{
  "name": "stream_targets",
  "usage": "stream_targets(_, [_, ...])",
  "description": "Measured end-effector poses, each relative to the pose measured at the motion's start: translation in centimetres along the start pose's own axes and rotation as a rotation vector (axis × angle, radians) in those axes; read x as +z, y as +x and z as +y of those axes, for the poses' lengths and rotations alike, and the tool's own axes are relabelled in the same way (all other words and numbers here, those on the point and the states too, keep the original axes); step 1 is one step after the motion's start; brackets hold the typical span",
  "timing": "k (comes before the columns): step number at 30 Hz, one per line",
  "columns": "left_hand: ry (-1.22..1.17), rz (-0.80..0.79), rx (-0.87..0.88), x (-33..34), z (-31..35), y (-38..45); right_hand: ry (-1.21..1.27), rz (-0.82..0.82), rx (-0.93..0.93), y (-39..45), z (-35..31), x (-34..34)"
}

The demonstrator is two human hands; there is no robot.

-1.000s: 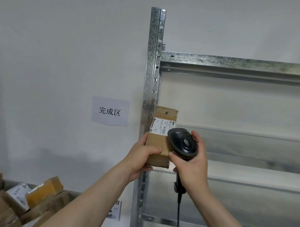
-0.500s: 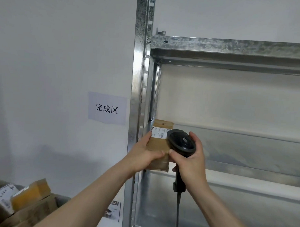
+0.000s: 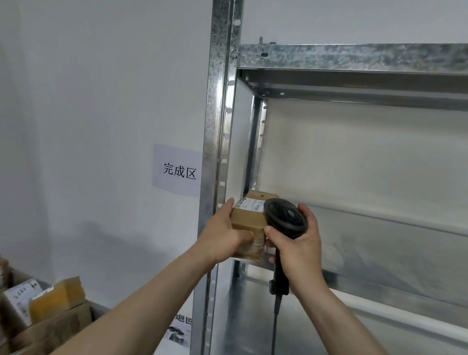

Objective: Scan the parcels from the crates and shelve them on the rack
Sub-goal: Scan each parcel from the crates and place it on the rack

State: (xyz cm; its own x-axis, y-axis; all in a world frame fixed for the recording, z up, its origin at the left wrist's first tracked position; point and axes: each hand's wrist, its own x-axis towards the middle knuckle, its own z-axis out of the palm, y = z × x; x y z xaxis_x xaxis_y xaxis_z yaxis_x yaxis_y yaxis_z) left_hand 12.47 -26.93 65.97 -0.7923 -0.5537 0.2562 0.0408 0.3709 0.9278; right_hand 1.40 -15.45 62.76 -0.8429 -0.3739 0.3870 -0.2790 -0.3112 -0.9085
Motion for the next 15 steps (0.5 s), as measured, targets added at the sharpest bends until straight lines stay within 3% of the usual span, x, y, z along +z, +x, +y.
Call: stream_targets(15, [0.001,0.076,-0.001,2.0,-0.7,3.1,-0.009,0.007,0.048,3.2,1.0,0.0])
